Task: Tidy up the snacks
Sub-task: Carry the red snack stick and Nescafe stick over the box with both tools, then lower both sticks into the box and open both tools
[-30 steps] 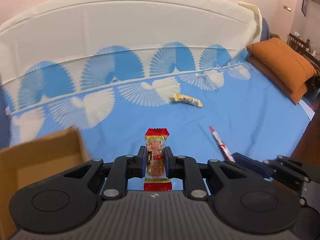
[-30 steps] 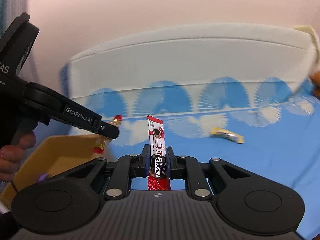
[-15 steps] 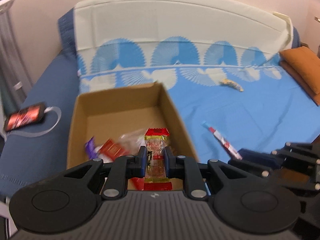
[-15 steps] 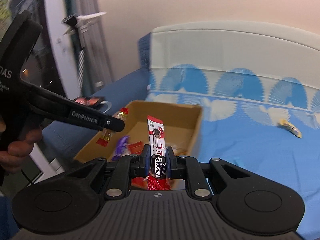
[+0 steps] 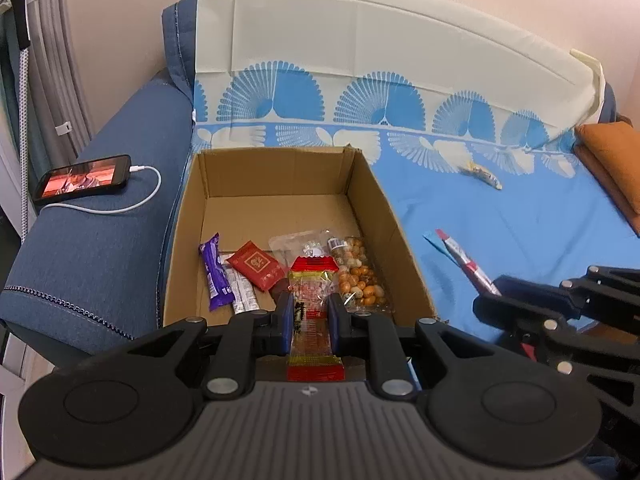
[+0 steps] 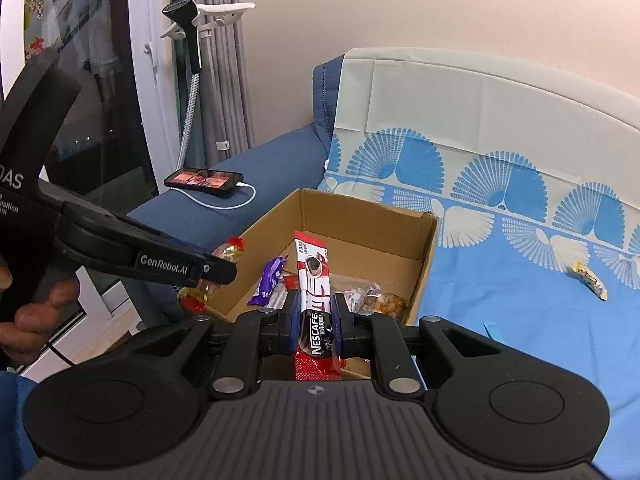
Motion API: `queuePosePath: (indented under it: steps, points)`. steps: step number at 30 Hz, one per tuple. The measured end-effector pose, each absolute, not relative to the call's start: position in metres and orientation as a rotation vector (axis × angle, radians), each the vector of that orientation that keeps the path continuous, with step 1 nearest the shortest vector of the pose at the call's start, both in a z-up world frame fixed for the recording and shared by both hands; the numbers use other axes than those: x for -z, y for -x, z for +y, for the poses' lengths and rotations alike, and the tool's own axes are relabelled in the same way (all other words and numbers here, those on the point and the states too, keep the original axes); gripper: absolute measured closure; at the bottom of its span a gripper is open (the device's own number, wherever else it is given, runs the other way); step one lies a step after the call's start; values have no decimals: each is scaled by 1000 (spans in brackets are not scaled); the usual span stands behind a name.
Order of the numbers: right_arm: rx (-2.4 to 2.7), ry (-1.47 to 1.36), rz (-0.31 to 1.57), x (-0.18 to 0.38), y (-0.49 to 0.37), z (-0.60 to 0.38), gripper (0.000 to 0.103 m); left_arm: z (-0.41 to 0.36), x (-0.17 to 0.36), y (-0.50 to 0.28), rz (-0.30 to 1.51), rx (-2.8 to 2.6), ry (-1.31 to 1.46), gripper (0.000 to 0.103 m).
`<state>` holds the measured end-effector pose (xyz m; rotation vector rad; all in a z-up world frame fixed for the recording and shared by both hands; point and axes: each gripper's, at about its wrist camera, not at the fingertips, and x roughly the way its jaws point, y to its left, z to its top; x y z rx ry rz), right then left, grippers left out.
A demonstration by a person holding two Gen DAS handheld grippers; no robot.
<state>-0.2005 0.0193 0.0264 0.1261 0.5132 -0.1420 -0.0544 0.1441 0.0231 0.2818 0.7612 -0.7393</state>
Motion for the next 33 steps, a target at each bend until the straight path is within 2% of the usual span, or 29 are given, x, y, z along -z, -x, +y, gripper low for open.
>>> queuePosePath:
  steps: [33]
  points:
    - [157, -152, 544, -21, 185, 12, 86, 143, -25, 41, 767, 699, -250, 83]
